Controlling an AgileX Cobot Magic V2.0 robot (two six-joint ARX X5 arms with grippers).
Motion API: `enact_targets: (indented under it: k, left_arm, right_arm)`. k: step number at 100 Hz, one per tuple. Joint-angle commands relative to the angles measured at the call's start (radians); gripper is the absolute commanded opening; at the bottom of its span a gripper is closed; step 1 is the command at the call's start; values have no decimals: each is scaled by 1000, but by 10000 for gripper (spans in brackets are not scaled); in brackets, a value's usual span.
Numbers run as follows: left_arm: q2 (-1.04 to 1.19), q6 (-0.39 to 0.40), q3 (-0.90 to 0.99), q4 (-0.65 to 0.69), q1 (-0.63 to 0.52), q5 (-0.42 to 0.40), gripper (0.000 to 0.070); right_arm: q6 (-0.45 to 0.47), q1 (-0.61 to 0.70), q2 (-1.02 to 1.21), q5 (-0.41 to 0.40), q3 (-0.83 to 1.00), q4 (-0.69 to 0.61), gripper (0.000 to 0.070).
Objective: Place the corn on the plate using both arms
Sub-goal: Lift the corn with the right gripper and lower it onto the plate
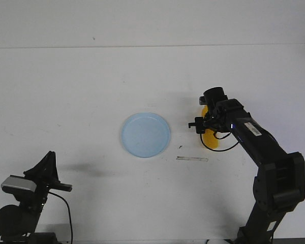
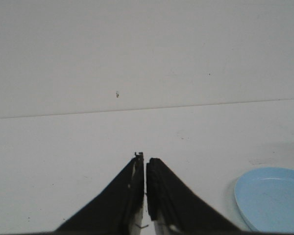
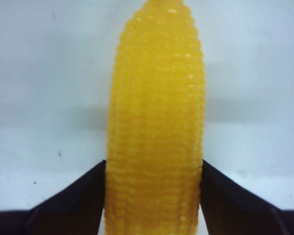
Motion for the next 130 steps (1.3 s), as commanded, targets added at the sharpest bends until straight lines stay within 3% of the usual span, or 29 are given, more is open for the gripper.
enact_targets:
  k: [1, 31, 40, 60, 85, 112, 130]
  left_arm:
    - [-3, 14, 8, 10, 1, -2, 1]
    - [-3, 14, 8, 10, 1, -2, 1]
    - [-3, 14, 8, 10, 1, -2, 1]
    - [-3, 14, 8, 10, 1, -2, 1]
    - [-3, 14, 8, 10, 1, -2, 1]
    - [-3, 14, 8, 10, 1, -1, 1]
    - [-3, 14, 8, 10, 1, -2, 1]
  right_arm:
    - [7, 5, 19, -2, 19, 10, 279]
    - [2, 84, -34, -17, 112, 9, 279]
    - [-23, 130, -34, -100, 149, 22, 279]
    - [-15, 246, -27, -376, 152, 129, 281]
    - [50, 356, 41, -522, 152, 168, 283]
    - [134, 383, 120, -483, 152, 193, 283]
    - [137, 383, 149, -462, 152, 192, 293]
